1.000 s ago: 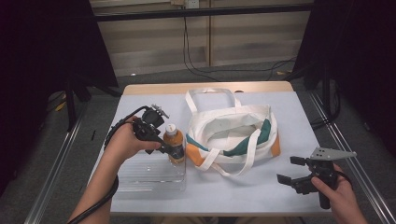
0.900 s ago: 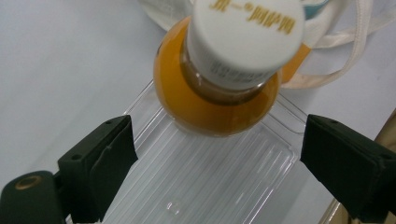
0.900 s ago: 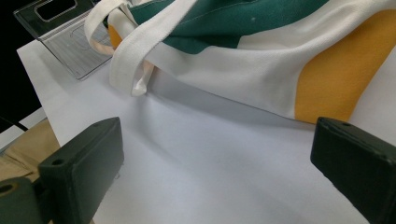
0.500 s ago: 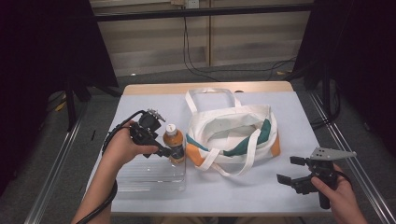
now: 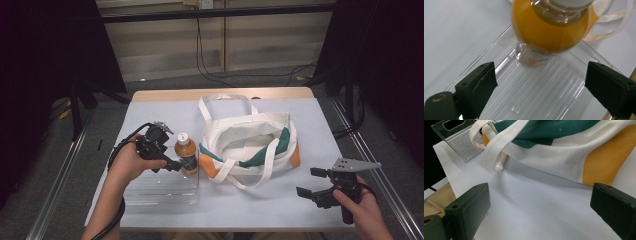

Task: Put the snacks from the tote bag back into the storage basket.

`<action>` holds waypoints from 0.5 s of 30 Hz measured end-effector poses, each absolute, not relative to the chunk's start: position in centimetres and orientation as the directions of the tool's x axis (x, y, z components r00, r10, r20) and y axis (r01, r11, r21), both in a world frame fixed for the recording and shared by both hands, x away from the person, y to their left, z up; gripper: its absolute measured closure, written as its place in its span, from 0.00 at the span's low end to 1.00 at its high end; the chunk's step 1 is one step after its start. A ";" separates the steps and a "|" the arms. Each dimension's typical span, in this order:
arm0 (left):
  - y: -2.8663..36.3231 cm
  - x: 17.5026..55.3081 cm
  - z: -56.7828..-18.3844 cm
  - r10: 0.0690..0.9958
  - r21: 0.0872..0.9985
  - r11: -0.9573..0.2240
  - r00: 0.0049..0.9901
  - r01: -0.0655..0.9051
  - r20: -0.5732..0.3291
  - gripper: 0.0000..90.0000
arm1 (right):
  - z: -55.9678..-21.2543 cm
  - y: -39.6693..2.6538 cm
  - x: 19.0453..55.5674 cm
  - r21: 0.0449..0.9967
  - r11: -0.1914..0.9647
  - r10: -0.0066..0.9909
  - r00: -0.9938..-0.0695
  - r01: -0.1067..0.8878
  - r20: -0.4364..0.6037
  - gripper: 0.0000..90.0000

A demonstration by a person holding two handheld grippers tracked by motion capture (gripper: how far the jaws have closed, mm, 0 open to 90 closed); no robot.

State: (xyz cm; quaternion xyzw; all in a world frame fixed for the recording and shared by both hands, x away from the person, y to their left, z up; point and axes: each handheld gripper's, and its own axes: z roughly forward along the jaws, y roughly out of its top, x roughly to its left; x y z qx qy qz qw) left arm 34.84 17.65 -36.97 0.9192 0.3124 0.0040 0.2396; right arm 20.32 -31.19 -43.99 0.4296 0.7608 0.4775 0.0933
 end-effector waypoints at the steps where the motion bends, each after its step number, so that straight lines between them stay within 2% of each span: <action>1: 17.8 35.0 -37.0 0.556 0.433 -0.712 0.821 0.553 -0.134 0.11 | -44.0 -31.2 20.3 0.807 0.175 0.743 -0.613 0.565 0.268 0.03; 13: 18.7 34.5 -38.1 0.585 0.464 -0.666 0.795 0.584 -0.161 0.11 | -44.0 -31.1 20.3 0.806 0.179 0.742 -0.615 0.565 0.267 0.03; 15: 19.0 34.5 -38.2 0.566 0.451 -0.689 0.809 0.568 -0.155 0.11 | -44.0 -31.1 20.3 0.806 0.179 0.741 -0.616 0.565 0.267 0.03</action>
